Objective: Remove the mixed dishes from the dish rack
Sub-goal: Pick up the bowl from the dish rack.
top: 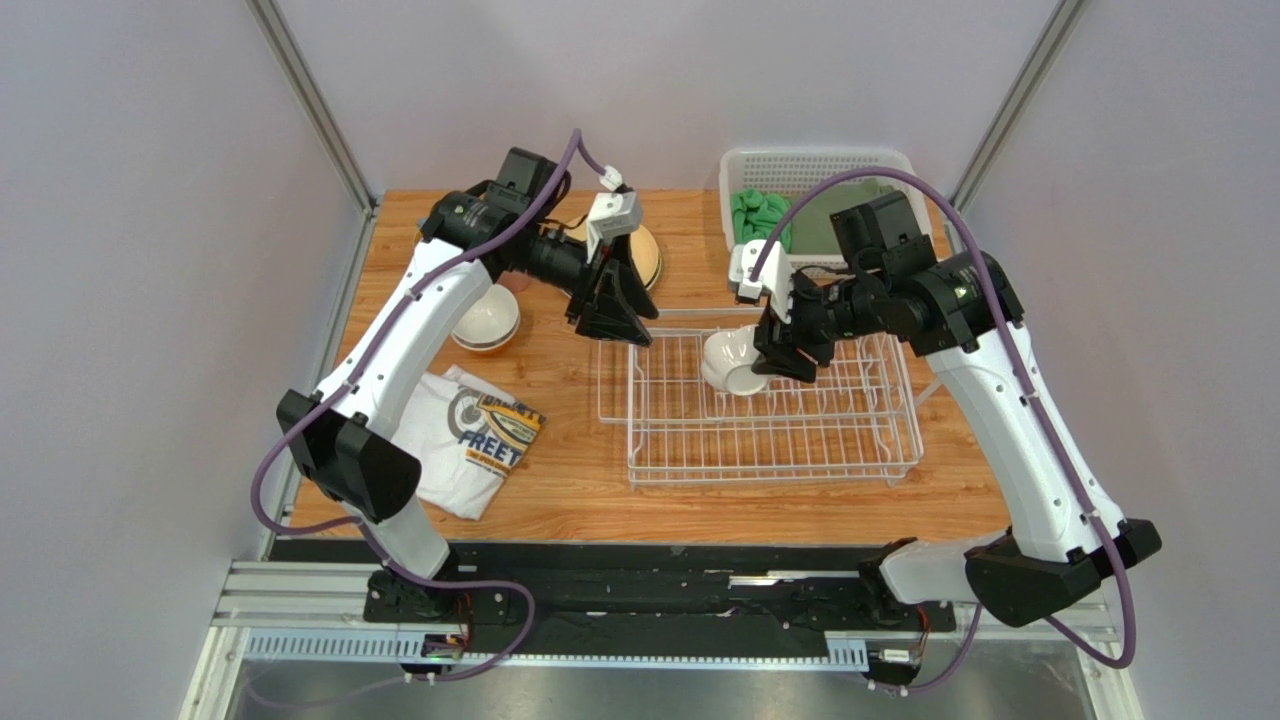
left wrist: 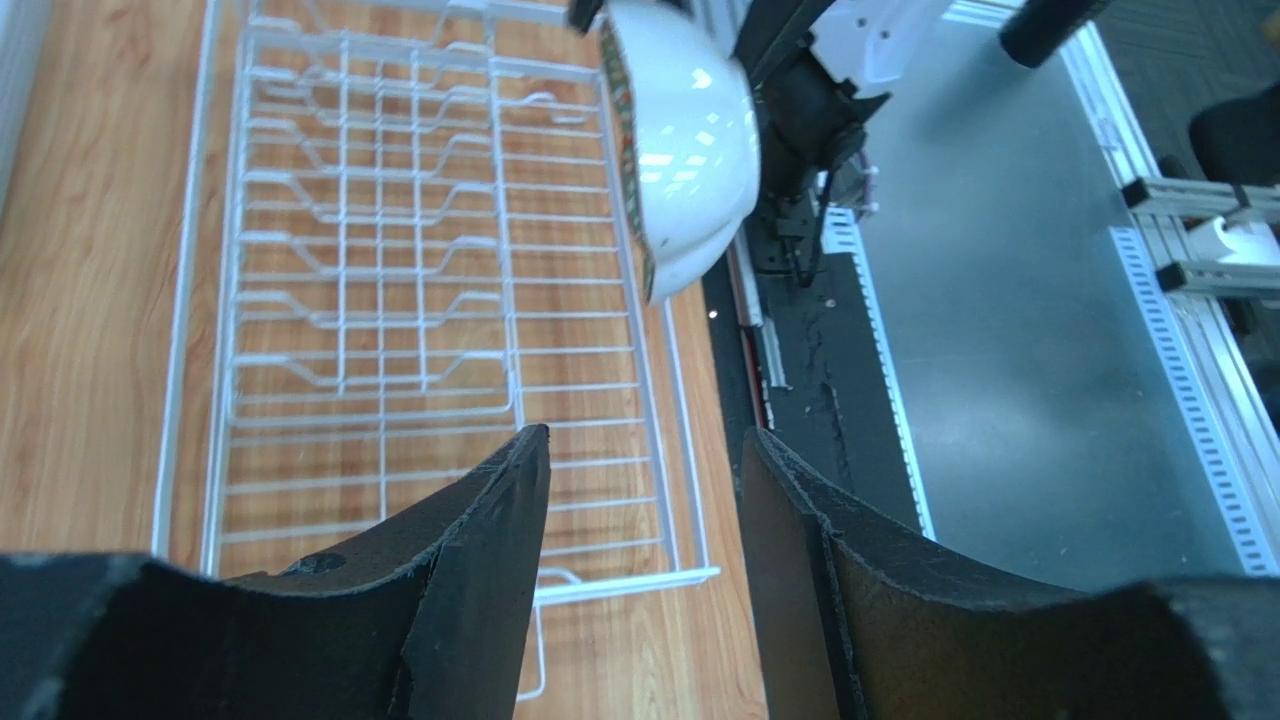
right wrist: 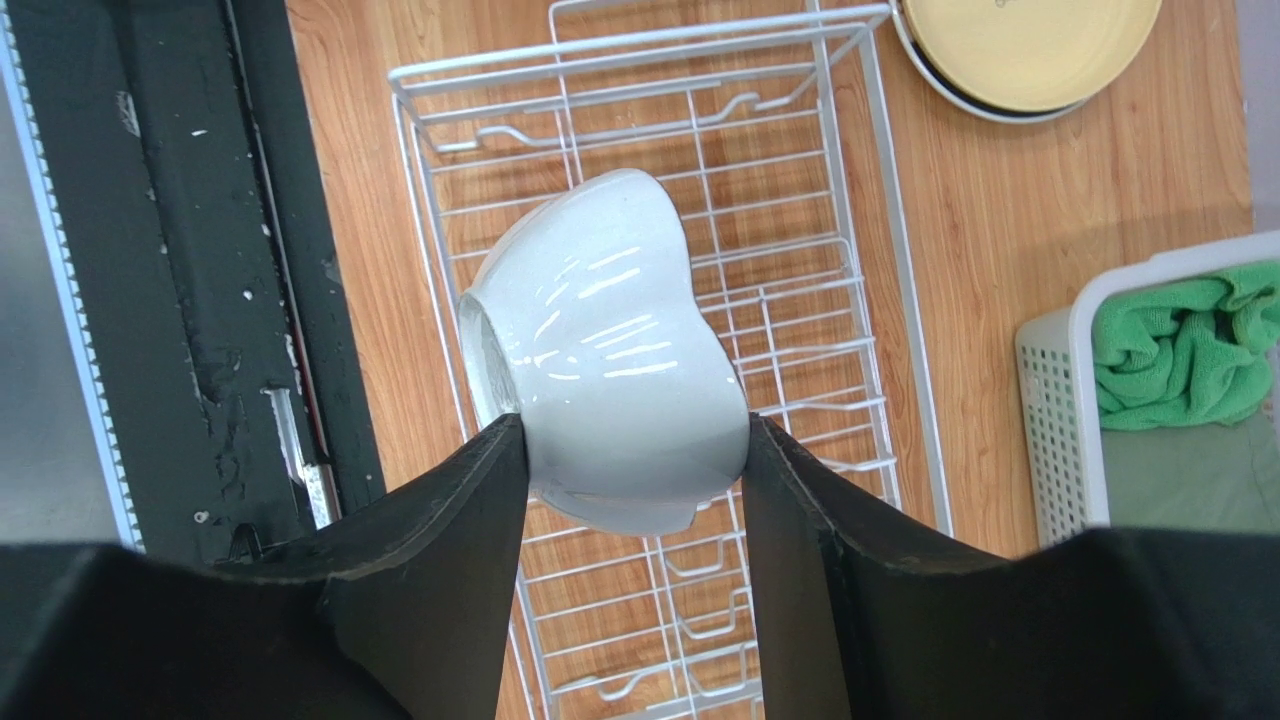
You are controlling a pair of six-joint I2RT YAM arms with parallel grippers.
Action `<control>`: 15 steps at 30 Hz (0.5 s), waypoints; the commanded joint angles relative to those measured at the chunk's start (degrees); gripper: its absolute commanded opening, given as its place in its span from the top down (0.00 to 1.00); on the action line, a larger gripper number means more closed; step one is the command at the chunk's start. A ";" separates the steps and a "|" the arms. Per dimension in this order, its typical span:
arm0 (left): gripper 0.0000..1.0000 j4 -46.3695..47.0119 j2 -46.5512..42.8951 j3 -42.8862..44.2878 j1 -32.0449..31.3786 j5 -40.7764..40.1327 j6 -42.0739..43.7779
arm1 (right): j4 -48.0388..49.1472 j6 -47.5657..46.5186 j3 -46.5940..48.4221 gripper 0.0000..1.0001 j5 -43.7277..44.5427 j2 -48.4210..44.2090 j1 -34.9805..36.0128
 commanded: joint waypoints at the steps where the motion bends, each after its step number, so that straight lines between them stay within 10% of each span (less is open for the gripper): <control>1: 0.41 -1.51 0.76 4.00 -4.51 7.27 6.94 | -7.50 2.28 3.62 1.00 -4.17 -1.41 2.19; 15: 0.41 -3.45 4.63 6.46 -10.67 7.80 9.06 | -5.48 5.01 3.71 1.00 -4.61 -1.94 6.59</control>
